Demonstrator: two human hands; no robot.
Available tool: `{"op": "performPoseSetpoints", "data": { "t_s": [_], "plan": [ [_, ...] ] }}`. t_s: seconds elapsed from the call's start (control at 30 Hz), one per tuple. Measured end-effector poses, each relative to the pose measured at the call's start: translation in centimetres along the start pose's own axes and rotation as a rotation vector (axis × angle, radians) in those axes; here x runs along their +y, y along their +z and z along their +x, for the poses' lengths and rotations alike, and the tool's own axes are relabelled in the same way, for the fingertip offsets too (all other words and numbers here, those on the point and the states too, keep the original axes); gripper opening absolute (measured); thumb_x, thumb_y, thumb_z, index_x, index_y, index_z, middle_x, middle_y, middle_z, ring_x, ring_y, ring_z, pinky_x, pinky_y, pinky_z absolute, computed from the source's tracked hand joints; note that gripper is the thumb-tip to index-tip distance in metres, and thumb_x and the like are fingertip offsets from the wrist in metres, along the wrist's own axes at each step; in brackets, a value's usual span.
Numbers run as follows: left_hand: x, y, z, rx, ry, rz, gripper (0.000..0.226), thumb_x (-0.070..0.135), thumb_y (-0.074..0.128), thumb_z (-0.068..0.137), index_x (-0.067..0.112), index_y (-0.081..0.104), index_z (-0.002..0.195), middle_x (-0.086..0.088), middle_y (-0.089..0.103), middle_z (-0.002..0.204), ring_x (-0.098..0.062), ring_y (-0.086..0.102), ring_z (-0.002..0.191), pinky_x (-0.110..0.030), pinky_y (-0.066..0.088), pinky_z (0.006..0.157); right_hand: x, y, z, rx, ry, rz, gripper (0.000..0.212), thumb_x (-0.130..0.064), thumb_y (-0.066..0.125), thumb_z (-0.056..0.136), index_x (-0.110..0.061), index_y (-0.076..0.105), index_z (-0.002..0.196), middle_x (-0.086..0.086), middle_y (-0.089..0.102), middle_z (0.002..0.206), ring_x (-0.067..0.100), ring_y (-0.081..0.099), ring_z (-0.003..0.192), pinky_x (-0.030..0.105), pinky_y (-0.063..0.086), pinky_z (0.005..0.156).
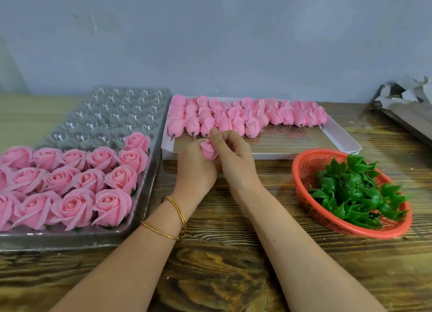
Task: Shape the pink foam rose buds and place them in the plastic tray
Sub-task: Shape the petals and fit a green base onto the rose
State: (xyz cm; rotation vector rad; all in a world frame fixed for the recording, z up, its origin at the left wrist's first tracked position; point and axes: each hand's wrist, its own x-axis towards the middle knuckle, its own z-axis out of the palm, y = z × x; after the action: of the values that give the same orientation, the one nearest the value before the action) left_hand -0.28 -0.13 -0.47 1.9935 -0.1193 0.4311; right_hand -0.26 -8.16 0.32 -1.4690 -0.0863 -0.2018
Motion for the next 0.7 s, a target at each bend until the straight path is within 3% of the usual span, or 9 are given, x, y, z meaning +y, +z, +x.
{"op": "performPoseSetpoints", "data": {
  "t_s": [0.07,0.23,0.43,0.57,0.7],
  "plan": [
    [0.06,0.04,-0.09,0.004,0.009,-0.033,0.023,0.011,0.064,0.085,0.028,0.063,0.07,0.006,0.067,0.07,-0.005,0.063,0.071,-0.022,0.049,0.061,-0.04,-0.04,-0.04,0.001,0.017,0.034,0.03,-0.022,0.057,0.098,-0.015,0.054,0.069,0.005,0.052,0.071,0.017,0.048,0.074,0.03,0.038,0.066],
    [0.09,0.2,-0.02,0.019,0.036,0.006,0.03,0.014,0.066,0.084,0.034,0.055,0.063,0.013,0.059,0.062,0.007,0.059,0.07,-0.007,0.042,0.054,-0.07,-0.23,-0.01,-0.005,0.069,0.096,0.024,-0.018,0.054,0.099,-0.005,0.056,0.079,0.012,0.052,0.08,0.02,0.049,0.079,0.031,0.039,0.067],
    [-0.31,0.33,0.12,0.03,0.019,-0.016,0.026,0.01,0.065,0.084,0.027,0.06,0.065,0.005,0.066,0.067,-0.009,0.063,0.069,-0.022,0.049,0.058,0.1,-0.21,0.1,0.008,0.034,0.043,0.024,-0.015,0.053,0.1,-0.01,0.055,0.076,0.011,0.053,0.079,0.019,0.049,0.078,0.028,0.041,0.066],
    [-0.69,0.36,0.37,0.038,-0.04,-0.05,0.009,0.009,0.065,0.085,0.014,0.07,0.078,-0.002,0.07,0.075,-0.016,0.067,0.073,-0.037,0.057,0.065,0.31,-0.32,0.03,0.001,0.011,-0.075,0.014,-0.009,0.052,0.099,-0.007,0.059,0.088,0.009,0.06,0.083,0.018,0.056,0.081,0.036,0.047,0.074],
    [-0.64,0.23,0.41,0.054,-0.035,-0.097,0.027,0.009,0.069,0.081,0.028,0.06,0.065,0.008,0.064,0.064,-0.009,0.061,0.062,-0.027,0.052,0.058,0.19,-0.66,0.26,0.054,0.006,-0.087,0.008,-0.005,0.056,0.096,-0.002,0.062,0.092,0.013,0.063,0.087,0.018,0.057,0.082,0.037,0.049,0.076]
  ]
}}
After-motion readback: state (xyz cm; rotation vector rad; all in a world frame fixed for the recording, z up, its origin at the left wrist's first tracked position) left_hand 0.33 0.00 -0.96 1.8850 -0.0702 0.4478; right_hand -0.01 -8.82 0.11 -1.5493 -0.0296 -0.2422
